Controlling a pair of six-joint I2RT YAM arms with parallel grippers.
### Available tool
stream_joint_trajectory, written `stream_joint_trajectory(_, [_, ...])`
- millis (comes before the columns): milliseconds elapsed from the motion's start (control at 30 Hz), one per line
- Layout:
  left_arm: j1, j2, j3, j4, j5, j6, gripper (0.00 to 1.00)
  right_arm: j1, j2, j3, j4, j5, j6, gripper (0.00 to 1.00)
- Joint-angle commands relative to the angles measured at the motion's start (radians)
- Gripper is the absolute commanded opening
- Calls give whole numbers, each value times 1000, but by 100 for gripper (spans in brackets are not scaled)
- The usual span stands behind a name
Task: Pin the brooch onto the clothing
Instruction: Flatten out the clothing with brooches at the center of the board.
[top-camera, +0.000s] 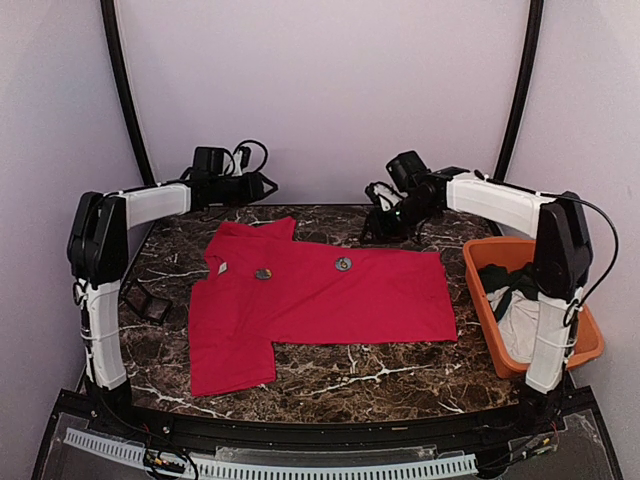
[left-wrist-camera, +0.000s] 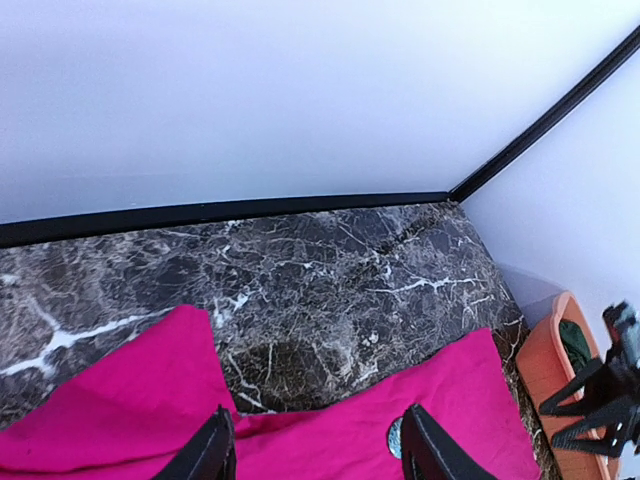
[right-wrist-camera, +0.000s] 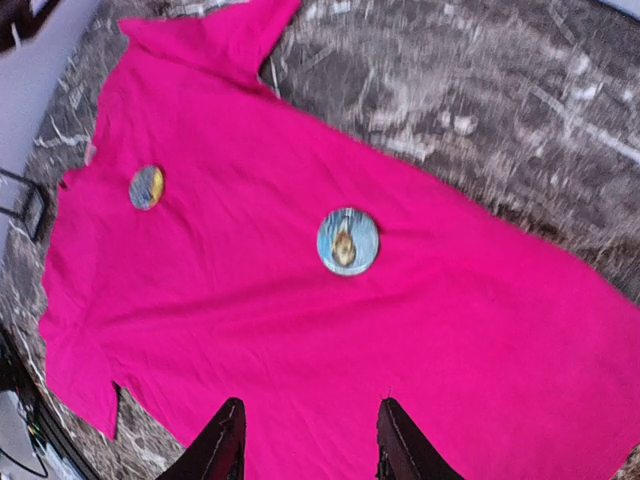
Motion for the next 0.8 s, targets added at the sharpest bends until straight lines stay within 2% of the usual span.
stream_joint_trajectory(0, [-5, 167, 142, -10, 136, -20, 55, 91, -4, -102, -8, 62, -29, 43])
stream_joint_trajectory(100, [-5, 251, 230, -44, 151, -16, 54, 156, -10, -129, -5, 75, -41, 43])
stream_joint_trajectory(367, [-5, 362, 315, -161, 105, 41, 54, 281, 61, -123, 2, 70, -25, 43])
stream_joint_trajectory(767, [-1, 510, 486, -407, 74, 120, 55, 367, 170, -100, -49, 115, -3, 43])
